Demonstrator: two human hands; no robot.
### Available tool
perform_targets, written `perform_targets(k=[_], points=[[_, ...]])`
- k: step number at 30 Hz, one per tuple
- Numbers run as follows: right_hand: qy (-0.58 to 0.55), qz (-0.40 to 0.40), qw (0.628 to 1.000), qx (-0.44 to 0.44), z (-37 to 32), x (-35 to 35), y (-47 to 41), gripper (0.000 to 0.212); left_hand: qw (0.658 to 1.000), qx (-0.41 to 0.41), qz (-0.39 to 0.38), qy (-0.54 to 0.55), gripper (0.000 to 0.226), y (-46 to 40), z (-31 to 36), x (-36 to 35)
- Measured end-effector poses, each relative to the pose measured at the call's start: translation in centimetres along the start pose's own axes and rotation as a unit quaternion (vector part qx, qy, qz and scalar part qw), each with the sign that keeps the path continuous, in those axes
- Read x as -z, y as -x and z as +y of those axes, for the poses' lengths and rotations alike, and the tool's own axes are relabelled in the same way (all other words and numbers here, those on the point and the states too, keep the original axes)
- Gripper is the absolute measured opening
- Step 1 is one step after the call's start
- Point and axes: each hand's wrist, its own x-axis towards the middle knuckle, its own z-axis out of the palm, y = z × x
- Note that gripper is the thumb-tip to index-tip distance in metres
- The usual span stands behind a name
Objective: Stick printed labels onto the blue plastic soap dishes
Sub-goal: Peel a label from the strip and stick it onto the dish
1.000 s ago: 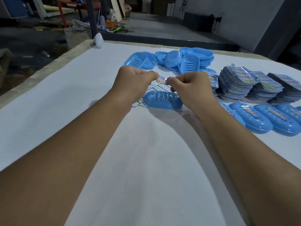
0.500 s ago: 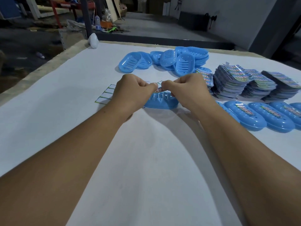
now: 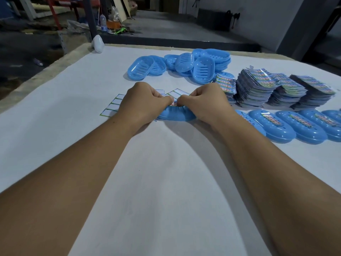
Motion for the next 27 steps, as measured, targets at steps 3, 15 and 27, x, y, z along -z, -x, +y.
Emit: perform_targets(k=[3, 15, 27], points=[[0.005, -0.001, 1.0, -0.003, -0.01, -0.06, 0.04, 0.034, 1.0, 0.001, -0.004, -0.005, 0.037, -0.03, 0.0, -0.02], [0.02, -0.002, 1.0, 0.005, -0.46, 0.06, 0.42, 0.031, 0.999, 0.006, -0.016, -0.033, 0.029, -0.33, 0.12, 0.08], [0.027, -0.011, 1.0, -0.002, -0.58, 0.19, 0.36, 0.029, 0.998, 0.002, -0.008, -0.059, 0.029, -0.19, 0.24, -0.08]])
